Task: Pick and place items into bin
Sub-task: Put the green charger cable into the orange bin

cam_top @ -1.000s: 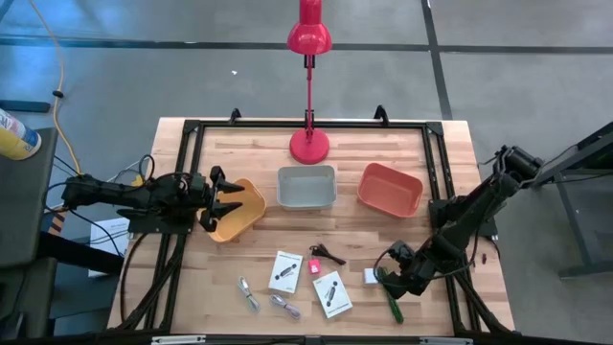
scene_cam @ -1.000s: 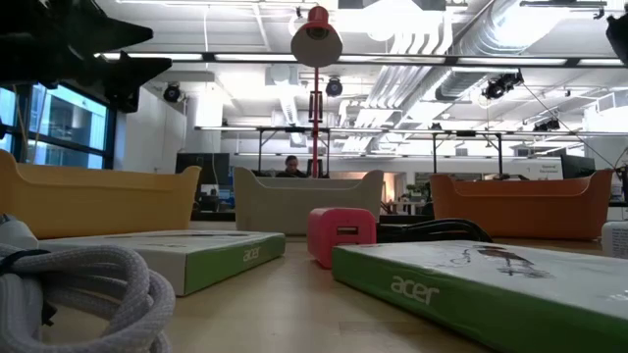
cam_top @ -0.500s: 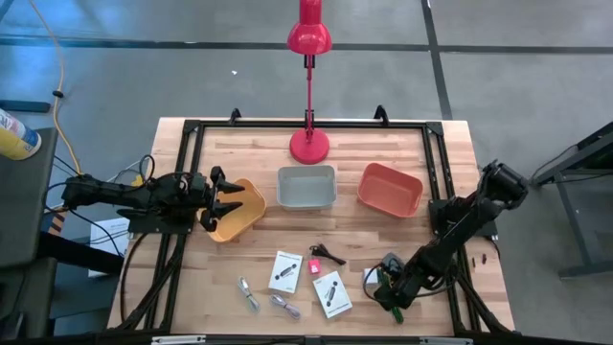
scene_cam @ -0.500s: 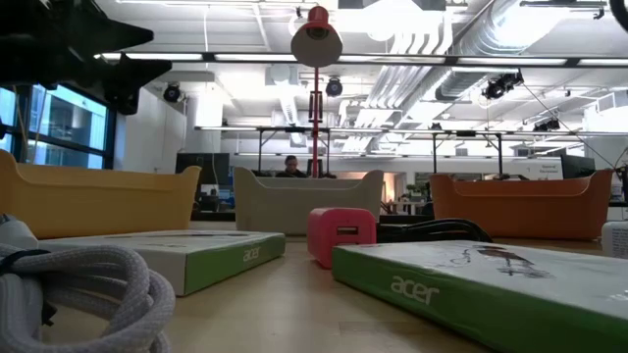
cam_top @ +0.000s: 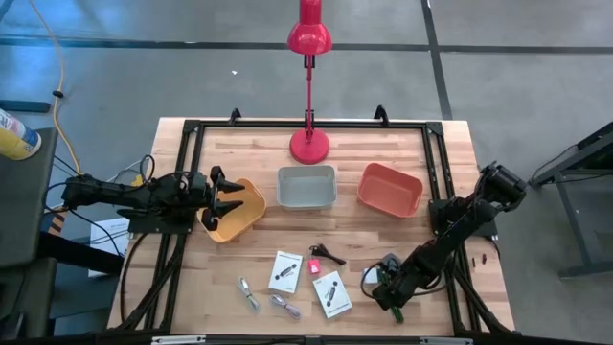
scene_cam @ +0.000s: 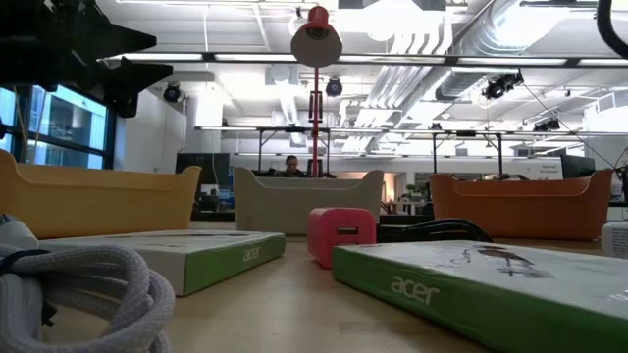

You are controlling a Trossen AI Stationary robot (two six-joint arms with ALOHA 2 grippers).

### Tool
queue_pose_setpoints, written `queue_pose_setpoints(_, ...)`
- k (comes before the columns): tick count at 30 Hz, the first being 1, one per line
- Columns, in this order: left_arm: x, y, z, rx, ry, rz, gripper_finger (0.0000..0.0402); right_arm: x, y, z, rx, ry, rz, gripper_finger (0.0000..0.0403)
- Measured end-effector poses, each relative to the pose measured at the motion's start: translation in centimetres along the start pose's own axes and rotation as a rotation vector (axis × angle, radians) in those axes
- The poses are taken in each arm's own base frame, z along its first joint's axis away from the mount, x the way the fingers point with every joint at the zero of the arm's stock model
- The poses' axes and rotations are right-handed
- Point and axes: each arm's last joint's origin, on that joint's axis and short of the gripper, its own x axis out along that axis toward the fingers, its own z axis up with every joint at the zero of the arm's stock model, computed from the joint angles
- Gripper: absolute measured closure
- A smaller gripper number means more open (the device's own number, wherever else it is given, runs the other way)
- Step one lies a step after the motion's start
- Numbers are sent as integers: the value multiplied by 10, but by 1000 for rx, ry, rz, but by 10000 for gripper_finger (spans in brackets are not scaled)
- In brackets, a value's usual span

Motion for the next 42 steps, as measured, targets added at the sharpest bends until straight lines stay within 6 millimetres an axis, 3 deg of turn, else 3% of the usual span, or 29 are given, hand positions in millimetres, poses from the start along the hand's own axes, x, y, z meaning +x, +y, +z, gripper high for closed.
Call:
queue_pose_setpoints(23, 0, 2, -5, 10, 45, 35, 174, -2, -17, 14, 70, -3, -203, 323)
queue_pose_setpoints(42, 0, 2, -5, 10, 45, 35, 174, -2, -16, 15, 28, 14, -192, 330)
